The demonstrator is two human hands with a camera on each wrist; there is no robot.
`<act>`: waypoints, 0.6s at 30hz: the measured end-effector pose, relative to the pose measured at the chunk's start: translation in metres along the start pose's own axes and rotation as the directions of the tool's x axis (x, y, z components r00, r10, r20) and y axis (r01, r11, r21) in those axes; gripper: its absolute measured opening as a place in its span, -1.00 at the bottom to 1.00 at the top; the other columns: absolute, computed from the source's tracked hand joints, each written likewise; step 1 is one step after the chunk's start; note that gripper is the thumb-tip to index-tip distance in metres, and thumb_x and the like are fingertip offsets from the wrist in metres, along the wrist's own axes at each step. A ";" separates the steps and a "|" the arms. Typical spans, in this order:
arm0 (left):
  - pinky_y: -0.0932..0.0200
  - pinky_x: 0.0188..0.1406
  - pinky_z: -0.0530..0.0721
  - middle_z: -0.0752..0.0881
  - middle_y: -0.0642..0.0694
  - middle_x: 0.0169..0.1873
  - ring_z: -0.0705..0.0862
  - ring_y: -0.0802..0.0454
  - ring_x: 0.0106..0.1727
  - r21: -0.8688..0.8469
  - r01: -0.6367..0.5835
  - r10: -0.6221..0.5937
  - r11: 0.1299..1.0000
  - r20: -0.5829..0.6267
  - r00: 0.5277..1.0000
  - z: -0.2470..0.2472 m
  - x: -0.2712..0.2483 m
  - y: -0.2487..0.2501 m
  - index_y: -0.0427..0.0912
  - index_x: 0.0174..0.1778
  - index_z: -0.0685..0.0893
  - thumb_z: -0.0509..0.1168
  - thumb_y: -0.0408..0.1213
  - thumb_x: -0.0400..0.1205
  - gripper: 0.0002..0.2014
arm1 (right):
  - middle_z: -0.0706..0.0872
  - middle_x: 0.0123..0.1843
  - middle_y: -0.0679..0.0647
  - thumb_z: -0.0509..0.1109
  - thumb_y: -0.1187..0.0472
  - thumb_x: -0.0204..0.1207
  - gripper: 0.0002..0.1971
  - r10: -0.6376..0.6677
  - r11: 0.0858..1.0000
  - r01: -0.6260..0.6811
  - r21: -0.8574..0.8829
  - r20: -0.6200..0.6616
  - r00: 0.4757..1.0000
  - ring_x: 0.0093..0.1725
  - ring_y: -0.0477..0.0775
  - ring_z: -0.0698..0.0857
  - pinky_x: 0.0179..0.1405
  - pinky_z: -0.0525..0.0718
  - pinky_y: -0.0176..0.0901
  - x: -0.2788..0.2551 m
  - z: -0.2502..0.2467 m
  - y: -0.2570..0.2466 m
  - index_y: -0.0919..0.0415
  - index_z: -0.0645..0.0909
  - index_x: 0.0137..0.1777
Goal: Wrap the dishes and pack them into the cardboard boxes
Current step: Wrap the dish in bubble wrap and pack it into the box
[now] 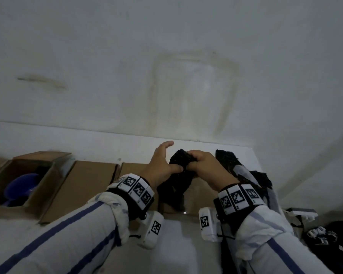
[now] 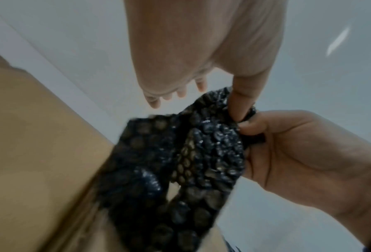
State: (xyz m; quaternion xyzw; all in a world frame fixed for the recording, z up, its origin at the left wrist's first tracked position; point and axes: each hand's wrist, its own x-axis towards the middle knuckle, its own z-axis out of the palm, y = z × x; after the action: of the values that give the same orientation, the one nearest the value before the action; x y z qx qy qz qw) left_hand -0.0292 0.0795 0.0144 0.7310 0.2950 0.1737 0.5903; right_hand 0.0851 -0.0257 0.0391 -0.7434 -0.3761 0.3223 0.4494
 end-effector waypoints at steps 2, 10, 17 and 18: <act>0.17 0.17 0.55 0.55 -0.01 0.20 0.53 0.05 0.24 0.012 0.012 -0.013 1.000 0.087 0.996 -0.032 -0.006 -0.002 -0.07 0.34 0.45 0.45 -0.38 0.44 -0.44 | 0.71 -0.17 0.16 0.25 0.58 0.43 -0.64 -0.033 0.998 0.031 0.063 0.042 0.999 -0.19 0.09 0.69 -0.21 0.71 -0.10 0.008 0.021 -0.018 0.11 0.66 -0.02; -0.04 0.03 0.68 0.72 -0.18 -0.02 0.70 -0.08 -0.02 -0.001 0.102 -0.099 0.995 -0.255 0.962 -0.166 -0.047 -0.044 -0.11 0.02 0.65 0.32 -0.35 0.60 -0.89 | 0.71 -0.04 0.17 0.38 0.55 0.37 -0.68 -0.168 0.985 0.159 0.063 0.207 0.964 0.01 0.16 0.68 0.14 0.64 0.05 0.043 0.144 -0.077 0.07 0.57 -0.32; -0.16 0.16 0.60 0.64 -0.37 -0.01 0.63 -0.25 0.06 -0.567 0.125 -0.234 0.814 -0.124 0.964 -0.279 -0.095 -0.063 -0.36 0.06 0.61 0.17 -0.36 0.59 -0.78 | 0.69 -0.18 0.19 0.49 0.37 0.39 -0.80 -0.142 0.981 0.183 -0.064 0.404 0.904 -0.21 0.16 0.71 -0.15 0.72 0.02 0.064 0.269 -0.115 0.10 0.59 -0.33; -0.23 0.23 0.58 0.65 -0.41 0.03 0.65 -0.29 0.11 -0.492 0.118 -0.212 0.862 -0.140 0.967 -0.295 -0.099 -0.069 -0.41 0.14 0.60 0.25 -0.38 0.50 -0.69 | 0.68 -0.22 0.17 0.49 0.37 0.40 -0.79 -0.142 0.975 0.193 -0.109 0.360 0.922 -0.31 0.16 0.69 -0.21 0.73 0.01 0.066 0.285 -0.120 0.09 0.58 -0.33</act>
State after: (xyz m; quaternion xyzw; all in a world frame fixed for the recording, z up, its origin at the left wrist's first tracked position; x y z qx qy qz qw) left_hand -0.2983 0.2496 0.0289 0.5139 0.3590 0.2586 0.7350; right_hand -0.1468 0.1898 0.0287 -0.6694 -0.5344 0.3820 0.3469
